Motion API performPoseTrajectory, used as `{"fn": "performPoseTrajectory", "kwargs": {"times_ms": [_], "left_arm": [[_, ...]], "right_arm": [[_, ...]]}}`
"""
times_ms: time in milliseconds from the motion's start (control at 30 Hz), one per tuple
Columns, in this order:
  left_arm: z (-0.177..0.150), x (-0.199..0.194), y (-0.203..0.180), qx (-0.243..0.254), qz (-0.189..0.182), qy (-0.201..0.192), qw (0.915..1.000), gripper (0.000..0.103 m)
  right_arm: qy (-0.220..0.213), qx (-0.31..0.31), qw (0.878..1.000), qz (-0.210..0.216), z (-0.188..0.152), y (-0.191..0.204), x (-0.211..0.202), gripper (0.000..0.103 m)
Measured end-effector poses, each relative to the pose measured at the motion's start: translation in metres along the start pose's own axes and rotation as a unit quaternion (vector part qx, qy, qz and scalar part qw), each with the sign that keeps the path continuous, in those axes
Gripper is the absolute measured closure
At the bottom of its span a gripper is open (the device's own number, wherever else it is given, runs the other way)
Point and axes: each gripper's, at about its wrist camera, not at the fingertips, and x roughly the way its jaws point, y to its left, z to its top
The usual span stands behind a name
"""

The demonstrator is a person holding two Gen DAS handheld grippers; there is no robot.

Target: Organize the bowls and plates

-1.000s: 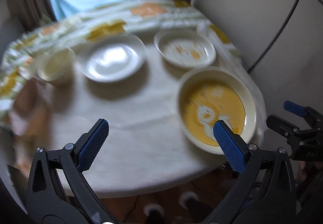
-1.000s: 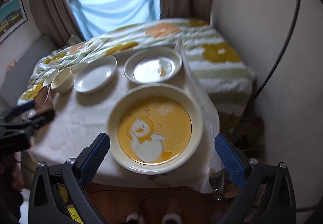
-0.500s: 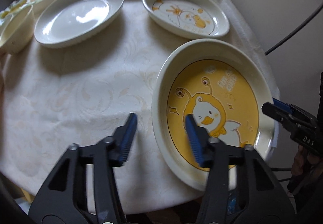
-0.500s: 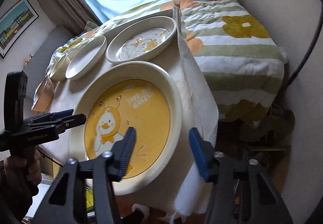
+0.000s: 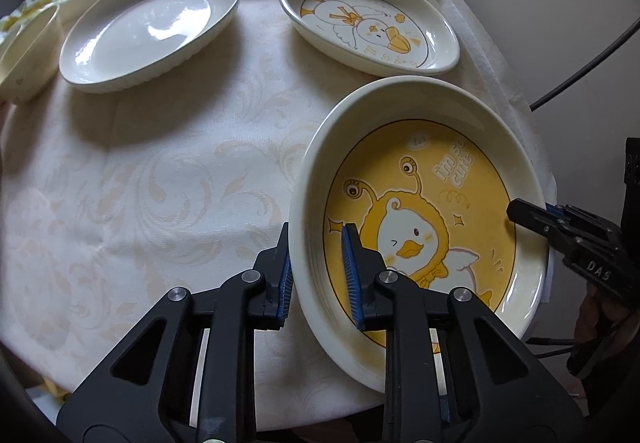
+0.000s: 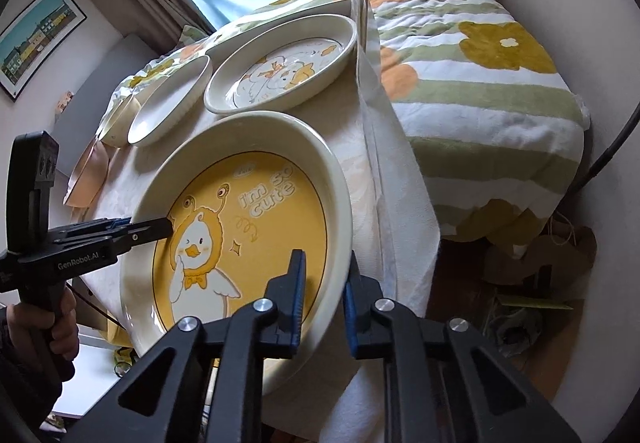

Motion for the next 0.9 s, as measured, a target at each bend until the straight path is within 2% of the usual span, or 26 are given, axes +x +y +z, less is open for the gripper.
{"fn": "performPoseTrajectory", "kwargs": {"times_ms": [67,267,467,700,900], "left_arm": [[0.000,-0.001,0.001,-0.004,-0.004,0.000,1.0000,0.083],[-0.001,-0.016,0.005,-0.012,-0.003,-0.010,0.9999,0.083],[-0.004,-0.056,0.018,-0.030,0.000,-0.038,0.9988,0.083],[-0.009,-0.111,0.068,-0.055,0.009,-0.062,0.9965,0.083],[-0.023,-0.146,0.135,-0.060,0.024,-0.064,0.9959,0.083]], "right_arm": [[0.001,0.015,1.000,0.014,0.001,-0.004,-0.001,0.087],[0.000,-0.009,1.000,0.011,0.005,0.004,-0.006,0.087],[-0.005,-0.038,0.999,0.013,0.015,0.029,-0.023,0.087],[-0.013,-0.074,0.997,0.024,0.033,0.092,-0.034,0.087],[-0.012,-0.077,0.996,0.042,0.036,0.156,-0.013,0.087]]}}
